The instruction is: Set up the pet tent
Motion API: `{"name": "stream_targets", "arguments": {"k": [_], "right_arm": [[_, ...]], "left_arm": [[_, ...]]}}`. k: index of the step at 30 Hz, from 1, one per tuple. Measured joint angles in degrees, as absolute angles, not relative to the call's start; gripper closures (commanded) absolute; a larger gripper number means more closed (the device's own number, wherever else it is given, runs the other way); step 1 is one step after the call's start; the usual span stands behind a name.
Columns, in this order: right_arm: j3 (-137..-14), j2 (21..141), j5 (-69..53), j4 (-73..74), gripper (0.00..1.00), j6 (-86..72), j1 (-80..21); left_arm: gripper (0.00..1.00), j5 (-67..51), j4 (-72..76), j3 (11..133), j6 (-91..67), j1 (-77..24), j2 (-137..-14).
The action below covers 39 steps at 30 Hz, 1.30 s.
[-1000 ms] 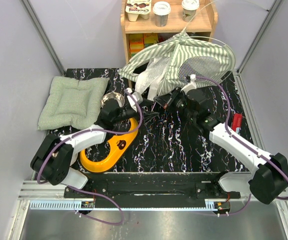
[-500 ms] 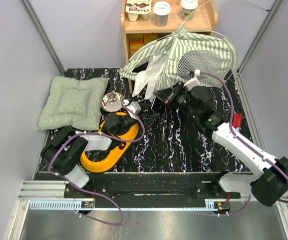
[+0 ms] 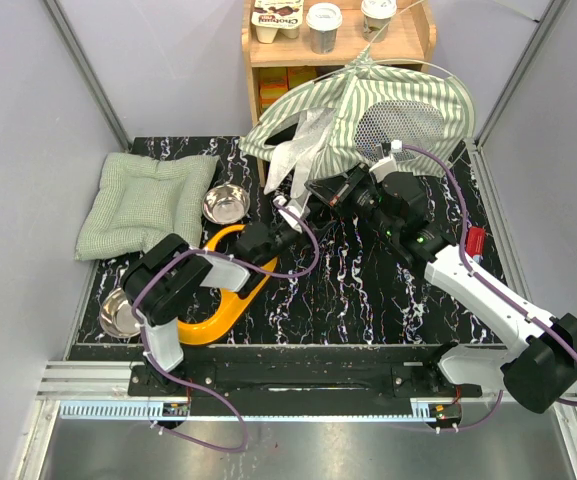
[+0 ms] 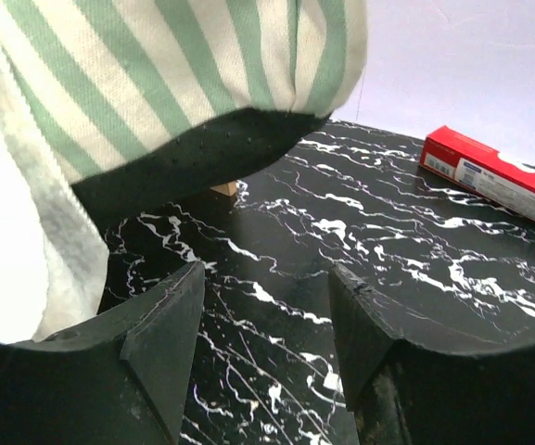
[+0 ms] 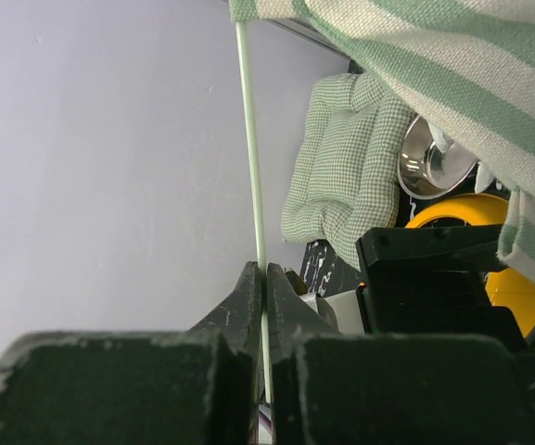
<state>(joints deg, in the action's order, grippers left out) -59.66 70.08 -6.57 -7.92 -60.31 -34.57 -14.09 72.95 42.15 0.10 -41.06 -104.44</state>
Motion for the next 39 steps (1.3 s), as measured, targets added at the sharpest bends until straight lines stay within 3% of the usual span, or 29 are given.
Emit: {"name": "stream_targets", "arguments": {"k": [23, 39], "right_arm": [[-60.9, 69.9, -6.3, -9.1, 1.00, -60.3, -34.9], [-61.6, 69.5, -3.7, -7.0, 1.00, -58.7, -34.9]], "left_arm": [[0.37, -9.8, 72.4, 45.6, 1.0, -43.4, -103.5], [0.34, -18.7, 73.3, 46.6, -7.6, -40.6, -98.8]]}}
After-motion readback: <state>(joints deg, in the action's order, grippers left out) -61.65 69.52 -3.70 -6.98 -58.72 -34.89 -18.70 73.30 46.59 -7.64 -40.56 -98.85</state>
